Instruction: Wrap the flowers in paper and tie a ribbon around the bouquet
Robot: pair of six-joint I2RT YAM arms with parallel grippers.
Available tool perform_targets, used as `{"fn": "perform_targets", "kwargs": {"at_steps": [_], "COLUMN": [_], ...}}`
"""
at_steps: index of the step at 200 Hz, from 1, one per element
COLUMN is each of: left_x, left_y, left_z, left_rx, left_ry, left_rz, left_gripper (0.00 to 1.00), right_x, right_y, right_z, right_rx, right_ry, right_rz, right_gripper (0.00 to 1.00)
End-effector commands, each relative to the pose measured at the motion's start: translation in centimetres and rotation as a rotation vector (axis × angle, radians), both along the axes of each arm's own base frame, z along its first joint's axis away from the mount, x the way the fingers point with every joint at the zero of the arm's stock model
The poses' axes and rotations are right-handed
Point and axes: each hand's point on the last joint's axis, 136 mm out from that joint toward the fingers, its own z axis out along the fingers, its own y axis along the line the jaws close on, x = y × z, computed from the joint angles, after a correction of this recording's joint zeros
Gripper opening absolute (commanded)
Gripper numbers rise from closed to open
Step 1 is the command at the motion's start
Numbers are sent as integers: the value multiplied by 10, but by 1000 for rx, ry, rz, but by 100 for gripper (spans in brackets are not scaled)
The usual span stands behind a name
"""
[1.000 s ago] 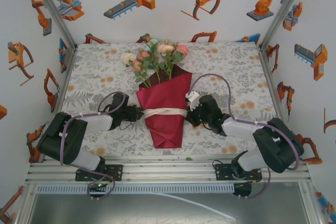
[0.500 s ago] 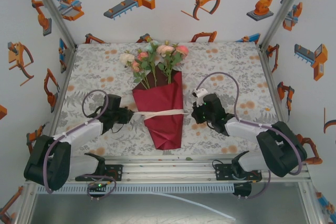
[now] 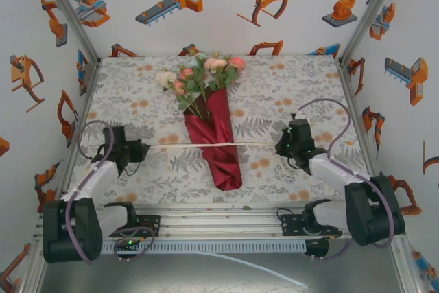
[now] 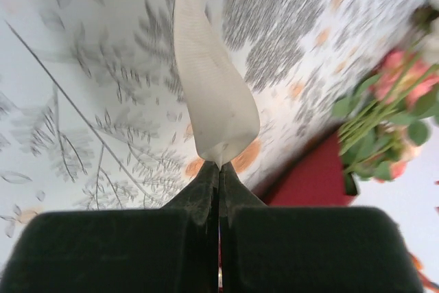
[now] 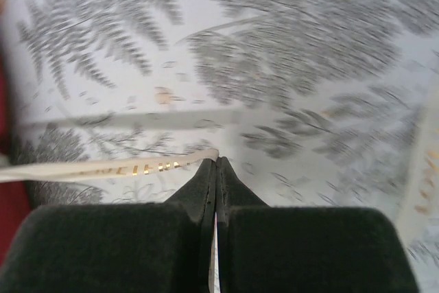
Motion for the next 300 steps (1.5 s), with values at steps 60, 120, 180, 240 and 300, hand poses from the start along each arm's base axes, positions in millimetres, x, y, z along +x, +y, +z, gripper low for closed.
{"fn": "perform_targets", "kwargs": {"at_steps": [60,120,180,240,300], "left_x": [-4,21,33,-10,-17], "left_y": [92,85,-30,-126,-142], "left_z": [-21,17,130,158,83], "left_rx": [-121,-45,424,1001,1117], "left_ry": [15,-115,-300,-417,-354], "left_rz": [139,-11,-631,-1530,-2042], "left_gripper": [0,0,57,64,72], "right_x": [-40,-26,-23,-23,-29], "right_y": [-110,-83,-2,52,85], "right_z": [-25,10,54,70,9], "right_rx": [134,269,117,-89,-451], "right_ry": [103,-14,-143,-195,47], "right_rz": [-566,-409,102,563,1082], "right_gripper": [0,0,47,71,72]}}
